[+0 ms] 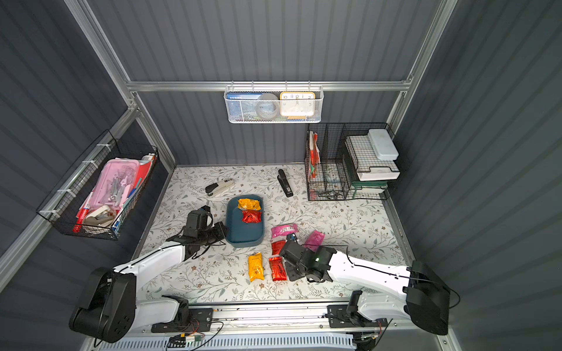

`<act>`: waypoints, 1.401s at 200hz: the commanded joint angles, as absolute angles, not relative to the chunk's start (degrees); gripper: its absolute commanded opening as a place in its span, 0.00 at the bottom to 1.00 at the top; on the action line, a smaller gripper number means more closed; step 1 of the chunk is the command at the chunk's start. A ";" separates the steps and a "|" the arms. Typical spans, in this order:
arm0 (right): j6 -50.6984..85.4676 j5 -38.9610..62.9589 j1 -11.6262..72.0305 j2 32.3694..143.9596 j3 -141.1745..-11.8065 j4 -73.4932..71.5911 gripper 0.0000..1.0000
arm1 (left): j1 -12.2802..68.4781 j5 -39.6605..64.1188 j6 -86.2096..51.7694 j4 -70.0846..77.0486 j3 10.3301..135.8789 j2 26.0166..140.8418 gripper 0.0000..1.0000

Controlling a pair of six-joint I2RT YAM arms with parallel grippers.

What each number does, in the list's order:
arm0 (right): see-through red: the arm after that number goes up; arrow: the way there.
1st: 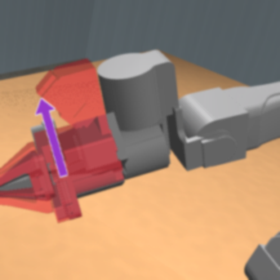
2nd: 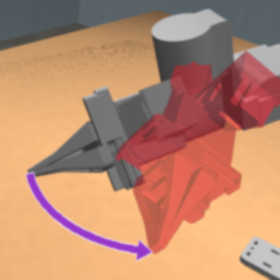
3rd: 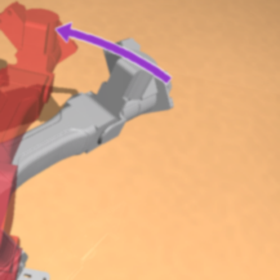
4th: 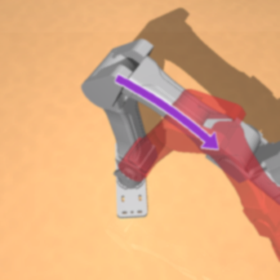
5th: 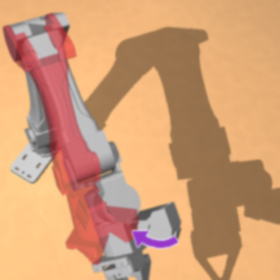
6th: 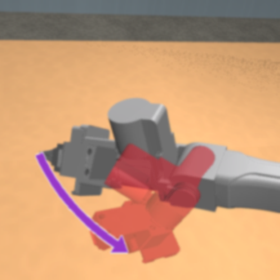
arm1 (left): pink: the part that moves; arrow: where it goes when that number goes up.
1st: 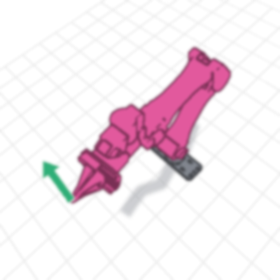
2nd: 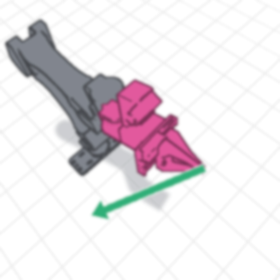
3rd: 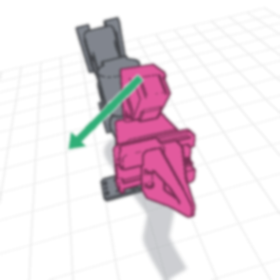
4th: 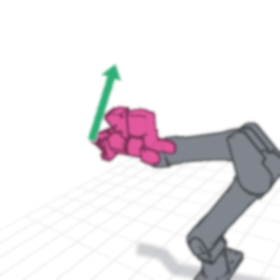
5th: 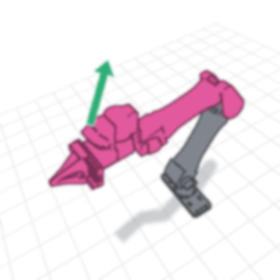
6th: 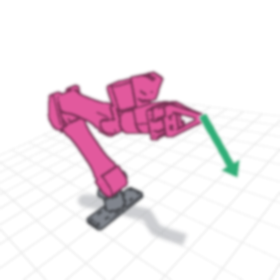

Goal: Take the tea bags out of the storage box
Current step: Place the tea bag at the center of the board, then pick up the tea bag from the storage box.

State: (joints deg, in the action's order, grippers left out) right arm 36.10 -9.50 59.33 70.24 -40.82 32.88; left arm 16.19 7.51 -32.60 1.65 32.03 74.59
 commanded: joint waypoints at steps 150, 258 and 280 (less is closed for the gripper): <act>37.44 -13.21 59.58 73.73 -49.28 36.18 0.42 | 16.08 7.37 -31.27 2.41 32.34 73.44 0.00; 22.20 -8.88 53.46 101.04 -79.77 27.85 0.53 | 16.08 8.47 -30.59 2.40 32.78 72.60 0.00; 19.11 -8.10 52.18 107.55 -85.60 27.97 0.56 | 16.08 9.08 -29.90 1.71 32.87 72.47 0.00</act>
State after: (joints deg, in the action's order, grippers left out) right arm 24.38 -10.00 53.32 102.19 -80.60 28.08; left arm 16.19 7.51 -31.79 1.61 32.03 73.67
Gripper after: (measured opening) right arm 0.561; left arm 0.102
